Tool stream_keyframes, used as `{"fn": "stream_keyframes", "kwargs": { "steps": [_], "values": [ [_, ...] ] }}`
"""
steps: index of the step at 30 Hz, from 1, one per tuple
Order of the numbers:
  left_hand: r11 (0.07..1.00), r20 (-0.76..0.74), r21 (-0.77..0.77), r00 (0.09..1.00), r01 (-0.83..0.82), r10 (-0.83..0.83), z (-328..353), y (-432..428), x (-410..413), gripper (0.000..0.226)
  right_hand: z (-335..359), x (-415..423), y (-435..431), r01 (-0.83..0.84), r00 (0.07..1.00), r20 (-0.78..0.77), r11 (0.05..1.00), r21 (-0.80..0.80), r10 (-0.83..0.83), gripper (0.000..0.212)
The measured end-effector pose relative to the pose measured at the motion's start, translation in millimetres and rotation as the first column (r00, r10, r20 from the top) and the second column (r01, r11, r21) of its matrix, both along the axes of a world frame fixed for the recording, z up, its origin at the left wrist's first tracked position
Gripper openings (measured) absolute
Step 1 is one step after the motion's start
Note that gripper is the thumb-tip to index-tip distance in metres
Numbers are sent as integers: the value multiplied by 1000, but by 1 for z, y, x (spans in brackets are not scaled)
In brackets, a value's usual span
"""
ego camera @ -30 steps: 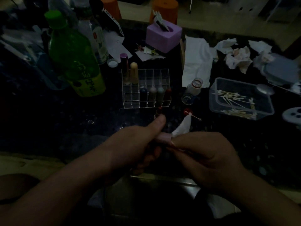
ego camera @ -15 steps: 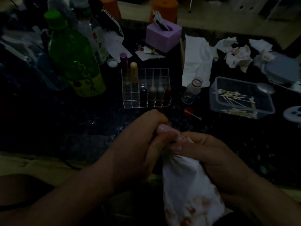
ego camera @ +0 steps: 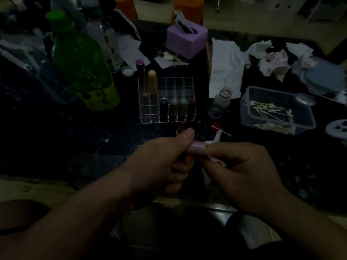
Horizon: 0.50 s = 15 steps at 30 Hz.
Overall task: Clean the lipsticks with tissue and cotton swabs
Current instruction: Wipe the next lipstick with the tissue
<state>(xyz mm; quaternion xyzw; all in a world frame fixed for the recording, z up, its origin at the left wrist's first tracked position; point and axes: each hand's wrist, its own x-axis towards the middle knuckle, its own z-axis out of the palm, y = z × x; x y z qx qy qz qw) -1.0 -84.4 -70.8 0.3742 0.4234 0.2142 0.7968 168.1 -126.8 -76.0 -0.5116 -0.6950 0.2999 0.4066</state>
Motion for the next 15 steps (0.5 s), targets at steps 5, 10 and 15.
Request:
{"fn": "stream_keyframes", "kwargs": {
  "steps": [5, 10, 15],
  "values": [
    [919, -44, 394, 998, -24, 45, -6, -7, -2, 32, 17, -5, 3, -161, 874, -449, 758, -632, -189, 13],
    [482, -403, 819, 910, 311, 98, -11, -8, -15, 21, 18, -2, 2, -407, 683, -644, 554, -726, -343, 20],
    [869, -268, 473, 963, 146, -16, 0, -2, -12, 31, 8, 5, 0, -5, 960, -251, 891, -455, -123, 24]
  ]
}}
